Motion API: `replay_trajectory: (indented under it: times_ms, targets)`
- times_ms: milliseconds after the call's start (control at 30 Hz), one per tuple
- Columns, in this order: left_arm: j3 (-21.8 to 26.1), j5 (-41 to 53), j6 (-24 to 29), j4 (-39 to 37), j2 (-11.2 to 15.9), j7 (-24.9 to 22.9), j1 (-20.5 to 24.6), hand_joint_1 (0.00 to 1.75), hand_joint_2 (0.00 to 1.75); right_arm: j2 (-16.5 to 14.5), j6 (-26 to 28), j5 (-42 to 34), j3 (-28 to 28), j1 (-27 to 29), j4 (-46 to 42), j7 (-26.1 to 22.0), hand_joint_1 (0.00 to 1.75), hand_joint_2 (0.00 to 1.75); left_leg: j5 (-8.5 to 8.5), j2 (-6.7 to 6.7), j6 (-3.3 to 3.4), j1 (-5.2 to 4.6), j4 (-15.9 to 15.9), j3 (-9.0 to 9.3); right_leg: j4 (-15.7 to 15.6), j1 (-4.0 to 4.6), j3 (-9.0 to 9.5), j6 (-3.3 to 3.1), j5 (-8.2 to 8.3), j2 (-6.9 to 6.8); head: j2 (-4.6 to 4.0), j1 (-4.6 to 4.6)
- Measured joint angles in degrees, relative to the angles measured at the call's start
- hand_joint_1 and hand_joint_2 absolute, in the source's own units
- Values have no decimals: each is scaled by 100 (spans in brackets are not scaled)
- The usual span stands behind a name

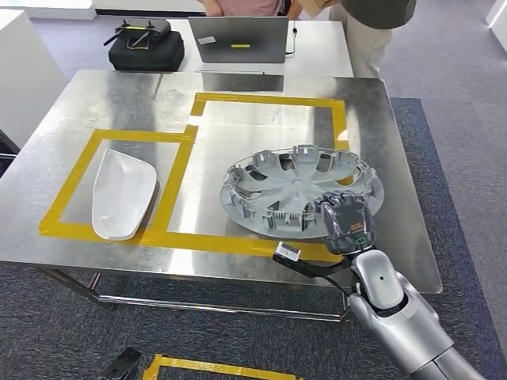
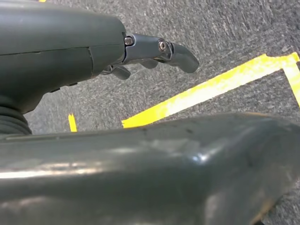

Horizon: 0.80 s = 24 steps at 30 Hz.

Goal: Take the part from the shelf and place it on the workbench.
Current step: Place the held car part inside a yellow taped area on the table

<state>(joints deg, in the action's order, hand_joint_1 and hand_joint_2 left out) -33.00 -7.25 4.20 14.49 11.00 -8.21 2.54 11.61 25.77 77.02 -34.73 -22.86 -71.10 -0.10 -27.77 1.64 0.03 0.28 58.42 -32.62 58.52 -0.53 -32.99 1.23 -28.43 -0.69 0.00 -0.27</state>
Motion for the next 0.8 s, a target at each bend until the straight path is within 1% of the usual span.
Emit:
replay_trajectory:
  times_ms: [100,333,400,467,633,700,800]
  targets:
    - [5,10,9,-9,-1,-12,4,0,175,2,1,-3,-39,0,0,-34,0,0,0,0,0,0,0,0,0,0,0,0,0,0,0,1]
    - [12,19,17,-11,-1,-18,8,0,175,2,7,-24,-67,0,0,-67,0,0,0,0,0,0,0,0,0,0,-1,0,0,0,0,1]
    - [29,69,32,-20,-5,-30,10,0,87,-3,-32,-283,-110,2,-39,-150,0,0,0,0,0,0,0,0,0,0,0,0,0,0,0,1]
    - [53,145,44,-28,-13,-39,9,0,0,-36,-219,-891,-161,5,-147,-284,0,0,0,0,0,0,-1,-1,0,0,1,0,0,0,0,1]
    - [133,248,48,-28,-29,-25,-44,0,0,-214,-1074,-2300,-145,13,-512,-390,0,0,0,0,0,0,-1,-1,0,0,0,0,0,1,0,1]
    - [183,277,55,-28,-40,-21,-76,0,0,-279,-1513,-2828,-104,12,-662,-308,0,0,0,1,0,1,-1,-1,0,1,0,0,0,2,0,1]
    - [233,313,72,-28,-54,-21,-114,0,0,-376,-2246,-3573,-43,-6,-827,-39,0,0,0,1,0,1,-2,-1,0,1,0,0,0,1,0,-1]
